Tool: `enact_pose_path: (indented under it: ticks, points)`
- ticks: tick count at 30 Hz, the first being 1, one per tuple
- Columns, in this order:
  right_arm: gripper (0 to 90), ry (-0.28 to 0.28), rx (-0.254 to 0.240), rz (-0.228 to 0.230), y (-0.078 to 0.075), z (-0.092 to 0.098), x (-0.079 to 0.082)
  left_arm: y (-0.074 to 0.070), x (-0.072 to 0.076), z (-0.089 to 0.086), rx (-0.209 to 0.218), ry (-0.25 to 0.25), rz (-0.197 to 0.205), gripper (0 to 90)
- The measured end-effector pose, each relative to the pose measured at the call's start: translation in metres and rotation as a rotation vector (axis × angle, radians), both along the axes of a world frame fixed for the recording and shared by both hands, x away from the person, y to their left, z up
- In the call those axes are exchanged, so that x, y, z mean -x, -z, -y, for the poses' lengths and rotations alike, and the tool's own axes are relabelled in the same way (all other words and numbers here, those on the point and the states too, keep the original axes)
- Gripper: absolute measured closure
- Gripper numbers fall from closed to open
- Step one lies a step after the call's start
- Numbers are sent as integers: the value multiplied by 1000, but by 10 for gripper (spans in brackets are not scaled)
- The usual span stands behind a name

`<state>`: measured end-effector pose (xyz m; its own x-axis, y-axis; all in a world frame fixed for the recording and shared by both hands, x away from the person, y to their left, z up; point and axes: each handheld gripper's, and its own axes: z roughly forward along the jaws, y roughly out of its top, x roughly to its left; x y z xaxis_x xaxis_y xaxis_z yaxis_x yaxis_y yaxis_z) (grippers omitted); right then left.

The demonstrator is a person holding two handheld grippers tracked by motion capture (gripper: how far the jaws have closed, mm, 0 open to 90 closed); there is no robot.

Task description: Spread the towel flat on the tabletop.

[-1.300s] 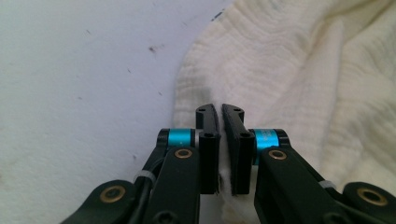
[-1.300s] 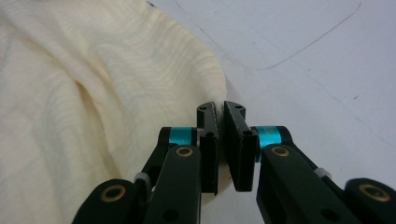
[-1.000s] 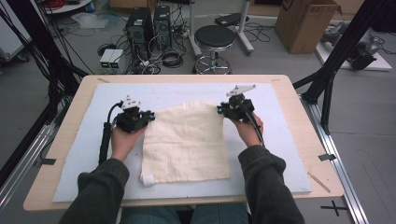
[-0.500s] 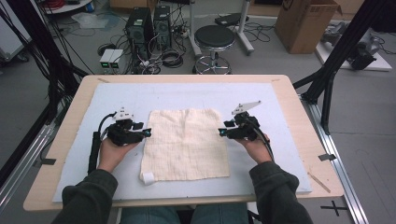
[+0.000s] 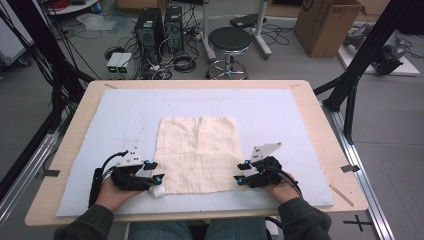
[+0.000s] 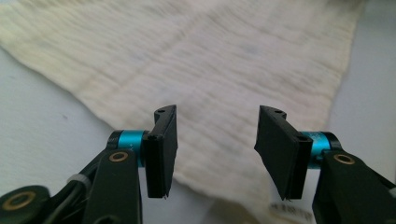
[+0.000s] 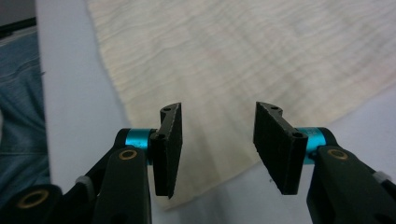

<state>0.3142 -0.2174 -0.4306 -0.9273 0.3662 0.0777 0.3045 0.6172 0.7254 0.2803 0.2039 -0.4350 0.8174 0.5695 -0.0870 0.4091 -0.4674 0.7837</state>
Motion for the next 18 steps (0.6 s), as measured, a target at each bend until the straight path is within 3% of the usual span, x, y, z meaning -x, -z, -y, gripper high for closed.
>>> enact_pose_path:
  ticks: [2, 4, 5, 10, 18]
  points:
    - [557, -6, 23, -9, 3, -2, 2, 6, 2, 1, -26, 26, -26, 524]
    - [615, -18, 57, -4, 7, -5, 3, 8, 3, 2, -36, 28, -3, 565]
    - [660, -19, 68, 25, 7, -6, 4, 7, 3, 1, -41, 24, -1, 596]
    - [876, -50, 56, -17, 7, -6, 0, 8, 4, 0, -43, 27, 13, 869]
    - [883, -71, 30, -35, 3, -1, 9, -2, 15, -3, -19, 53, 47, 888]
